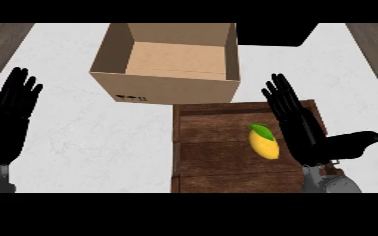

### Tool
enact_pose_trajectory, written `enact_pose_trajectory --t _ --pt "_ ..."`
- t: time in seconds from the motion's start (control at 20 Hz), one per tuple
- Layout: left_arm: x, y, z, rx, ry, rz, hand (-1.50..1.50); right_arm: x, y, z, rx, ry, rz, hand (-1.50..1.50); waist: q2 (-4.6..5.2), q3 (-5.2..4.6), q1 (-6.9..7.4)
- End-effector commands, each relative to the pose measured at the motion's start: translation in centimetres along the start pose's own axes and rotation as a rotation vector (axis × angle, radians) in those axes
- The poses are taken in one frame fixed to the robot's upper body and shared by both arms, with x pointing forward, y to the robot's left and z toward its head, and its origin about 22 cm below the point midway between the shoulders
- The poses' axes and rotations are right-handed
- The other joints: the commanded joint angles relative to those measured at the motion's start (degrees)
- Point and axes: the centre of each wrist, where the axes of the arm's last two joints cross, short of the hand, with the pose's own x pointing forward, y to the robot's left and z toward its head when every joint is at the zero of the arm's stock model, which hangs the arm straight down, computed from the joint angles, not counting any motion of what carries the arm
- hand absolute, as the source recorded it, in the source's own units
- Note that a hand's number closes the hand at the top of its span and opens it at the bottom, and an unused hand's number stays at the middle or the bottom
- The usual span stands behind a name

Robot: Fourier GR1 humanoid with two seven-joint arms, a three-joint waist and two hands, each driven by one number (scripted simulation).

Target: Pick the lemon from the tray and place it in the cardboard box

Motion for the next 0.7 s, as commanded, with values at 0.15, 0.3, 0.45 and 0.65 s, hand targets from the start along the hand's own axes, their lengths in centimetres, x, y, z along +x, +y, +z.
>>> enact_pose_trajectory --t 0.15,0.3,0.45,0.65 --pt "-0.7 2.6 -0.5 0.049 0.017 -0.320 0.00 2.3 0.3 -2.2 0.528 0.022 0.105 -1.50 1.34 1.56 0.40" --pt "-1.8 2.8 0.2 0.026 0.075 -0.342 0.00 10.3 1.4 -4.4 0.703 -0.276 0.533 -1.50 -2.73 0.49 2.09" --pt "-1.9 2.9 -0.2 0.024 0.073 -0.444 0.00 8.8 -0.6 -4.0 0.916 -0.141 0.734 -1.50 1.65 1.70 0.99" --pt "-2.7 2.2 -1.3 0.047 0.089 -0.472 0.00 3.1 -6.2 -3.4 0.951 -0.149 0.317 -1.50 2.45 1.79 0.24"
